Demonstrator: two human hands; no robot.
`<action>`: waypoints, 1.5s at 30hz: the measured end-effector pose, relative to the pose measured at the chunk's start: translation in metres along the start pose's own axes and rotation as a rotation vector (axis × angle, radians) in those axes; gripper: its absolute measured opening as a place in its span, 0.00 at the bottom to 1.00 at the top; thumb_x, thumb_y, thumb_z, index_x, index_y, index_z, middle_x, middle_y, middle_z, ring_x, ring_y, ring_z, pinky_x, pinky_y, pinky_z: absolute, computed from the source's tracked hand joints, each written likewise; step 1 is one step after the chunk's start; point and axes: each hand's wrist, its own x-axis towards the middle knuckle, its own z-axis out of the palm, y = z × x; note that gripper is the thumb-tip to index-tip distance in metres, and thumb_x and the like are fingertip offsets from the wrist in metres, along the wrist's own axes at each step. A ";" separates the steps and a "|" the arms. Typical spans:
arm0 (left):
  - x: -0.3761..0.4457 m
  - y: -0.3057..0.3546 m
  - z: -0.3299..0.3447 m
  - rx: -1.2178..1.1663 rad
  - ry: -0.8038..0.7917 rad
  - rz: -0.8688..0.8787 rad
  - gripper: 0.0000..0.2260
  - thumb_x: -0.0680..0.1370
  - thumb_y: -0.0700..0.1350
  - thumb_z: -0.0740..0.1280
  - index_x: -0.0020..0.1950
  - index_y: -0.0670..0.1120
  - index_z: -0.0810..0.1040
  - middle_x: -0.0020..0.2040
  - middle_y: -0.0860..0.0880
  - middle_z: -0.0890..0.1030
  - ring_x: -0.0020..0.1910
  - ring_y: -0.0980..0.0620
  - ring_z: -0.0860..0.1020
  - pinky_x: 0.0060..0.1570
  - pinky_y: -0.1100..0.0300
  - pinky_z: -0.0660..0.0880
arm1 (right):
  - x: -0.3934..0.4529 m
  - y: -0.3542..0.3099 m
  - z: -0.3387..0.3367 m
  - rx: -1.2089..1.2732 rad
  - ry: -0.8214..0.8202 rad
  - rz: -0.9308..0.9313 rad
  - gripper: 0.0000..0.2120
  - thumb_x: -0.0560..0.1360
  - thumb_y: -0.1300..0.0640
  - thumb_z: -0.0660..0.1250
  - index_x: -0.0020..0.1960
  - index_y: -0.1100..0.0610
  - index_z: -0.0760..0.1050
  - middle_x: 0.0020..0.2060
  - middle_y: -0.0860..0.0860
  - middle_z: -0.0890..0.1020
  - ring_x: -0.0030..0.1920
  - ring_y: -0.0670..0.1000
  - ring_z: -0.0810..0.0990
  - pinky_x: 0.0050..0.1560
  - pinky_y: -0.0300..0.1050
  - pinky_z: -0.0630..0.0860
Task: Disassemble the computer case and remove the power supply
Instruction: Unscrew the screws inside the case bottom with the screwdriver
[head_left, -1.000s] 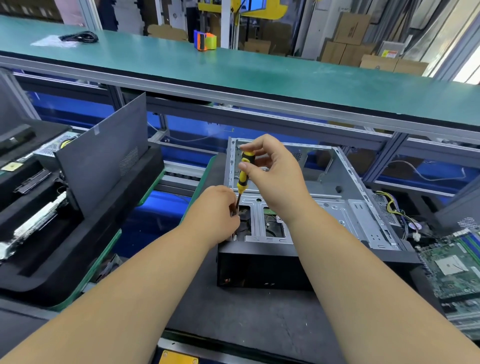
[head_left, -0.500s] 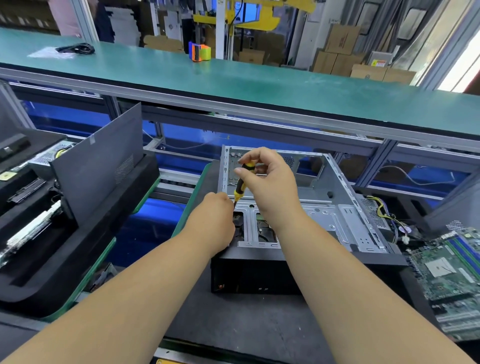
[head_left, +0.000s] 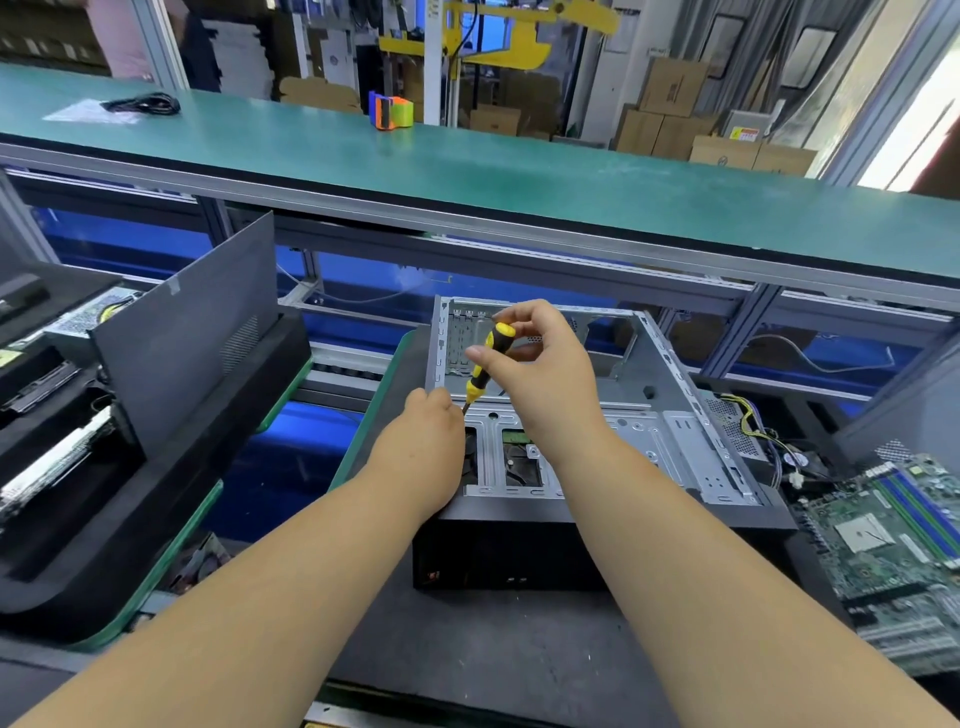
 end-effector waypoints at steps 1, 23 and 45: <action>0.001 -0.001 0.000 -0.043 0.035 -0.017 0.10 0.79 0.40 0.59 0.58 0.40 0.74 0.54 0.42 0.72 0.52 0.43 0.69 0.46 0.54 0.68 | 0.000 -0.001 0.000 -0.018 0.014 -0.005 0.12 0.71 0.55 0.77 0.48 0.47 0.74 0.47 0.49 0.80 0.46 0.49 0.80 0.44 0.40 0.78; -0.015 0.014 0.016 -0.334 0.281 -0.431 0.09 0.70 0.50 0.73 0.45 0.54 0.74 0.57 0.58 0.69 0.55 0.55 0.70 0.43 0.60 0.69 | 0.038 0.021 -0.001 0.154 -0.451 -0.254 0.15 0.74 0.61 0.72 0.47 0.41 0.73 0.48 0.43 0.76 0.45 0.42 0.75 0.47 0.39 0.76; -0.017 0.021 0.012 -0.187 0.283 -0.448 0.09 0.74 0.47 0.69 0.54 0.50 0.79 0.64 0.55 0.70 0.62 0.52 0.67 0.55 0.52 0.74 | 0.043 0.035 -0.001 0.335 -0.595 -0.204 0.18 0.80 0.63 0.59 0.55 0.40 0.73 0.52 0.40 0.81 0.52 0.40 0.80 0.47 0.31 0.75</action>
